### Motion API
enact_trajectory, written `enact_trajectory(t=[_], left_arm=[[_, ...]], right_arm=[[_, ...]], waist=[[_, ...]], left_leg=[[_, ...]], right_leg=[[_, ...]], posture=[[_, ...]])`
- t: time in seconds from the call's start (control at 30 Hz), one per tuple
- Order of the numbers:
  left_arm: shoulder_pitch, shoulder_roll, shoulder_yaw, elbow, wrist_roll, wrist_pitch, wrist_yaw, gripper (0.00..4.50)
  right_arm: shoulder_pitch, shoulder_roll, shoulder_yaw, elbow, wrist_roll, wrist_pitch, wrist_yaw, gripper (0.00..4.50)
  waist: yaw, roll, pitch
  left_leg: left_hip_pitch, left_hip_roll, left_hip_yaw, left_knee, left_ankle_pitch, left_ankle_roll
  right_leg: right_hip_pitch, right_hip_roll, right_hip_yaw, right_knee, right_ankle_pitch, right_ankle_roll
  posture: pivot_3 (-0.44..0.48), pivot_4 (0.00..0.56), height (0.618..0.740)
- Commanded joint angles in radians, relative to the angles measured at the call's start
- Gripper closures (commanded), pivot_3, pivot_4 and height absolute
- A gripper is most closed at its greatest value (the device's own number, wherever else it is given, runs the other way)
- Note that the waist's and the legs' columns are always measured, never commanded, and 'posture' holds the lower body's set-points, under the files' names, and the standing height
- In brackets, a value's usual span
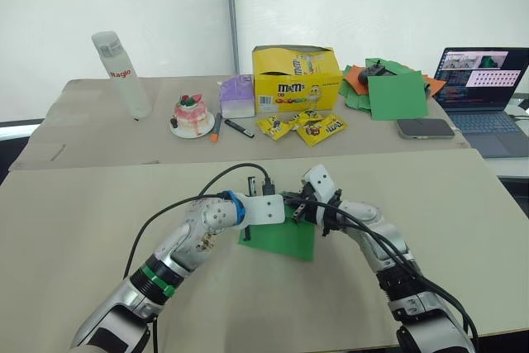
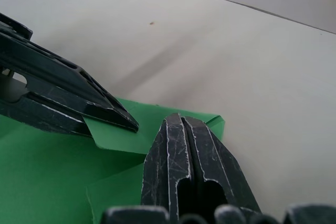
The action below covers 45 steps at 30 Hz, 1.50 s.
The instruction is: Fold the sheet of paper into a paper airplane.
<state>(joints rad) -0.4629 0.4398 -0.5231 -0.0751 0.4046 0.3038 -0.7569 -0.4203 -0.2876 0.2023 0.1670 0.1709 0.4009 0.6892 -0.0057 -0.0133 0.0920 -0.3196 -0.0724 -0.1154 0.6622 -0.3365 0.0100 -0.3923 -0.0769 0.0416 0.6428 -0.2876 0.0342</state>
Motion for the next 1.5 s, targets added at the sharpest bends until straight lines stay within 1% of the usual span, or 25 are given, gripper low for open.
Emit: enact_trajectory(t=[0.03, 0.1, 0.2, 0.23, 0.3, 0.33, 0.4, 0.43, 0.47, 0.53, 0.63, 0.77, 0.8, 0.9, 0.97, 1.03, 1.2, 1.4, 1.5], left_arm=[[0.012, -0.021, 0.041, -0.050, -0.059, 0.036, -0.029, 4.22], [0.022, -0.026, 0.083, -0.079, -0.116, 0.092, -0.063, 3.61], [0.046, -0.008, 0.160, -0.125, -0.236, 0.203, -0.138, 2.61], [0.053, -0.022, 0.229, -0.145, -0.320, 0.270, -0.160, 2.33], [0.057, -0.046, 0.333, -0.175, -0.449, 0.373, -0.180, 1.60], [0.051, -0.059, 0.401, -0.187, -0.520, 0.427, -0.184, 1.34], [0.028, -0.087, 0.552, -0.184, -0.646, 0.511, -0.160, 1.34], [0.021, -0.097, 0.604, -0.171, -0.674, 0.538, -0.127, 1.34], [0.018, -0.101, 0.631, -0.163, -0.690, 0.555, -0.101, 1.34], [0.023, -0.106, 0.645, -0.149, -0.700, 0.569, -0.057, 1.91], [0.056, -0.141, 0.614, -0.117, -0.700, 0.555, 0.007, 2.87], [0.120, -0.160, 0.498, -0.082, -0.656, 0.473, 0.035, 4.20], [0.127, -0.163, 0.480, -0.076, -0.651, 0.461, 0.047, 4.45], [0.146, -0.156, 0.425, -0.058, -0.625, 0.418, 0.068, 4.45], [0.160, -0.138, 0.372, -0.037, -0.579, 0.377, 0.086, 4.45], [0.167, -0.133, 0.351, -0.019, -0.560, 0.358, 0.106, 4.45], [0.184, -0.133, 0.334, -0.008, -0.554, 0.352, 0.132, 4.45], [0.197, -0.138, 0.338, -0.018, -0.568, 0.358, 0.144, 4.45], [0.195, -0.135, 0.342, -0.017, -0.573, 0.361, 0.142, 4.45]], right_arm=[[-0.008, -0.001, 0.010, 0.017, -0.020, -0.016, 0.005, 4.50], [-0.007, -0.001, 0.014, 0.026, -0.027, -0.022, 0.009, 4.50], [-0.005, -0.001, 0.025, 0.039, -0.037, -0.035, 0.016, 4.50], [-0.005, -0.002, 0.030, 0.040, -0.041, -0.037, 0.017, 4.50], [-0.005, -0.004, 0.033, 0.041, -0.046, -0.041, 0.019, 4.50], [-0.005, -0.003, 0.033, 0.041, -0.048, -0.041, 0.020, 4.50], [-0.005, 0.000, 0.034, 0.044, -0.051, -0.044, 0.021, 4.50], [-0.004, 0.001, 0.036, 0.046, -0.053, -0.045, 0.021, 4.50], [-0.004, 0.002, 0.036, 0.048, -0.054, -0.047, 0.022, 4.50], [-0.003, 0.005, 0.038, 0.049, -0.056, -0.049, 0.023, 4.50], [-0.007, 0.016, 0.044, 0.052, -0.060, -0.049, 0.020, 4.50], [-0.013, 0.027, 0.041, 0.056, -0.065, -0.048, 0.018, 4.50], [-0.013, 0.029, 0.040, 0.056, -0.066, -0.049, 0.018, 4.50], [-0.013, 0.031, 0.038, 0.049, -0.068, -0.047, 0.014, 4.50], [-0.011, 0.032, 0.035, 0.038, -0.069, -0.044, 0.012, 4.50], [-0.008, 0.034, 0.034, 0.030, -0.070, -0.042, 0.010, 4.50], [-0.018, 0.048, 0.029, 0.012, -0.067, -0.051, 0.002, 4.50], [-0.049, 0.058, 0.062, 0.010, -0.112, -0.067, -0.013, 4.50], [-0.057, 0.069, 0.081, 0.040, -0.141, -0.074, -0.033, 4.50]], waist=[[0.000, 0.000, 0.000], [-0.003, 0.000, 0.000], [-0.007, 0.000, 0.000], [-0.008, 0.000, 0.000], [-0.008, 0.000, 0.000], [-0.008, 0.000, 0.000], [-0.009, 0.000, 0.000], [-0.009, 0.000, 0.000], [-0.010, 0.000, 0.000], [-0.011, 0.000, 0.000], [-0.010, 0.000, 0.000], [-0.012, 0.000, 0.000], [-0.012, 0.000, 0.000], [-0.011, 0.000, 0.000], [-0.011, 0.000, 0.000], [-0.011, 0.000, -0.001], [-0.010, 0.001, -0.001], [-0.010, 0.001, -0.001], [-0.011, 0.001, -0.001]], left_leg=[[0.000, 0.000, 0.000, 0.000, 0.000, 0.000], [0.000, 0.000, 0.000, 0.000, 0.000, 0.000], [0.000, 0.001, 0.000, 0.000, 0.000, 0.000], [0.000, 0.001, 0.000, 0.000, 0.000, 0.000], [0.000, 0.001, 0.000, 0.000, 0.000, 0.000], [0.000, 0.001, 0.000, 0.000, 0.000, 0.000], [0.000, 0.001, -0.001, 0.001, 0.000, 0.000], [0.000, 0.001, -0.001, 0.001, 0.000, 0.000], [0.001, 0.001, -0.001, 0.001, 0.000, 0.000], [0.002, 0.001, -0.001, 0.001, 0.000, 0.000], [0.003, 0.001, -0.002, 0.001, 0.000, 0.000], [0.004, 0.000, -0.002, 0.001, 0.000, 0.000], [0.004, 0.001, -0.002, 0.000, 0.000, 0.000], [0.003, 0.001, -0.002, 0.000, 0.000, 0.000], [0.004, 0.001, -0.002, 0.000, 0.000, 0.000], [0.004, 0.001, -0.002, 0.000, 0.000, -0.001], [0.004, 0.001, -0.002, 0.000, 0.000, -0.001], [0.004, 0.001, -0.002, 0.000, 0.000, -0.001], [0.004, 0.001, -0.002, 0.000, 0.000, -0.001]], right_leg=[[0.000, 0.000, 0.000, 0.000, 0.000, 0.000], [0.000, 0.000, 0.000, 0.000, 0.000, 0.000], [0.000, 0.000, 0.000, 0.001, 0.000, 0.000], [0.000, 0.000, 0.000, 0.001, 0.000, 0.000], [0.000, 0.000, 0.000, 0.001, 0.000, 0.000], [0.000, 0.000, 0.000, 0.001, 0.000, 0.000], [0.000, 0.000, 0.000, 0.001, 0.000, 0.000], [0.000, 0.000, 0.000, 0.001, 0.000, 0.000], [0.000, 0.000, 0.000, 0.001, 0.000, 0.000], [0.001, 0.000, 0.000, 0.001, 0.000, 0.000], [0.003, 0.000, -0.001, 0.000, 0.000, 0.000], [0.003, 0.000, 0.000, 0.000, 0.000, 0.000], [0.003, 0.000, 0.000, 0.000, 0.000, 0.000], [0.003, 0.000, 0.000, -0.001, 0.000, 0.000], [0.003, 0.000, 0.000, -0.001, 0.000, 0.000], [0.003, 0.000, 0.001, -0.001, 0.000, 0.000], [0.003, -0.001, 0.001, -0.001, 0.000, 0.000], [0.003, -0.001, 0.001, -0.001, 0.000, 0.000], [0.002, -0.001, 0.001, -0.001, 0.000, 0.000]], posture=[[0.000, 0.150, 0.740], [0.000, 0.150, 0.740], [0.000, 0.150, 0.740], [0.000, 0.150, 0.740], [0.000, 0.150, 0.740], [0.000, 0.150, 0.740], [0.000, 0.150, 0.740], [0.000, 0.150, 0.740], [0.000, 0.150, 0.740], [0.000, 0.150, 0.740], [0.000, 0.150, 0.740], [0.000, 0.150, 0.740], [0.000, 0.150, 0.740], [0.000, 0.150, 0.740], [0.000, 0.150, 0.740], [0.000, 0.150, 0.740], [0.000, 0.150, 0.740], [0.000, 0.150, 0.740], [0.000, 0.150, 0.740]])
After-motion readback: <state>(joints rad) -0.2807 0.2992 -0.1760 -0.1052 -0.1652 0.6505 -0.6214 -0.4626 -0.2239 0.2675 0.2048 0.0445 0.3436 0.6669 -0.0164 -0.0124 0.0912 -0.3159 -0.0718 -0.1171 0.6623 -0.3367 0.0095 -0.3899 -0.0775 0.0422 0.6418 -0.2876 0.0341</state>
